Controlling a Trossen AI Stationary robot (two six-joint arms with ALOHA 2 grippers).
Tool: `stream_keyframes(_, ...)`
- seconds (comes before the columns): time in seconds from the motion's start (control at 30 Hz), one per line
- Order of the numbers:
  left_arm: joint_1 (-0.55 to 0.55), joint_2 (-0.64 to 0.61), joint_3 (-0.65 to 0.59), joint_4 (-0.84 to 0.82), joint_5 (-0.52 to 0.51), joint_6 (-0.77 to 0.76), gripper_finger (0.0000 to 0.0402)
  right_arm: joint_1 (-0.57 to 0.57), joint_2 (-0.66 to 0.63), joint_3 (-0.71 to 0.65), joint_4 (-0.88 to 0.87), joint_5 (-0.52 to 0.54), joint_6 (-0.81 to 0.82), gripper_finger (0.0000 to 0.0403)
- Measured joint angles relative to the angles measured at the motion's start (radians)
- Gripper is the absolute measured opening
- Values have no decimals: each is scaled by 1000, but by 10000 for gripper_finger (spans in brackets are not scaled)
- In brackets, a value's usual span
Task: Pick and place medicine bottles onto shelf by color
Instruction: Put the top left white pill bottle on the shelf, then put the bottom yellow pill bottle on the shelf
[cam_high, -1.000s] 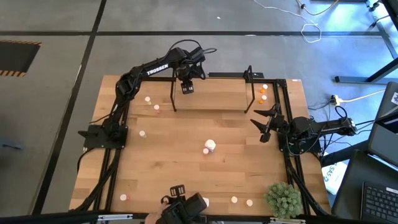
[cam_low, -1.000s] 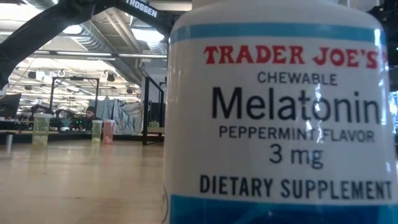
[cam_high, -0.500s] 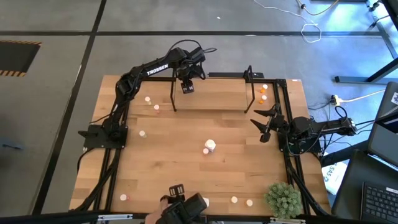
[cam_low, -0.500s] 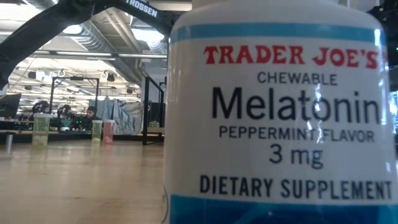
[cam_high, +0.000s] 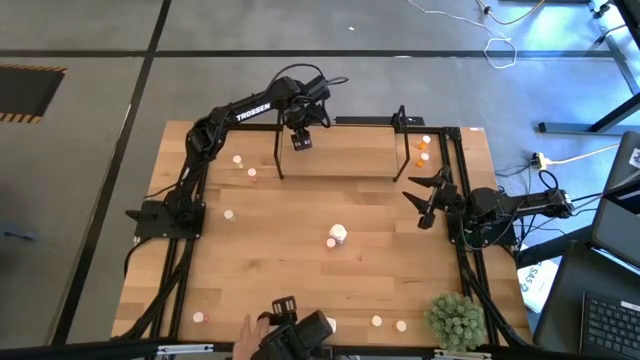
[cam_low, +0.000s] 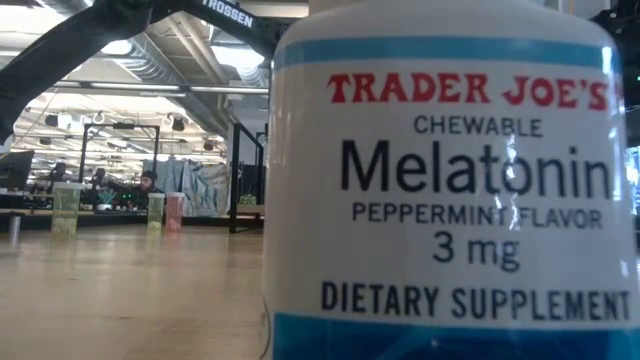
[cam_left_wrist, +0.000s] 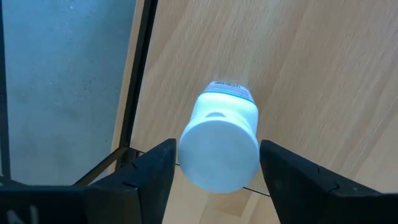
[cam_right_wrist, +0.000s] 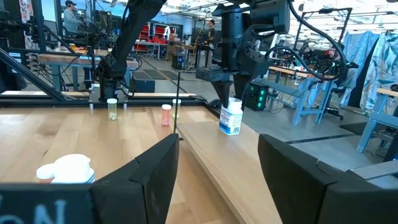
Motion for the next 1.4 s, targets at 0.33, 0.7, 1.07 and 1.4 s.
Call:
stream_keyframes(0.33,0,-2,0,-4,-7,54,261,0,0,0,0,0,0,223)
stream_keyframes(0.7,0,-40,0,-5,-21,79,261,0,0,0,0,0,0,223)
stream_keyframes(1.07,-69,-183,0,-42,-10,48,262,0,0,0,0,0,0,223)
stream_keyframes(1.4,-335,-321,2,-136,-33,-183,263,0,0,0,0,1,0,223)
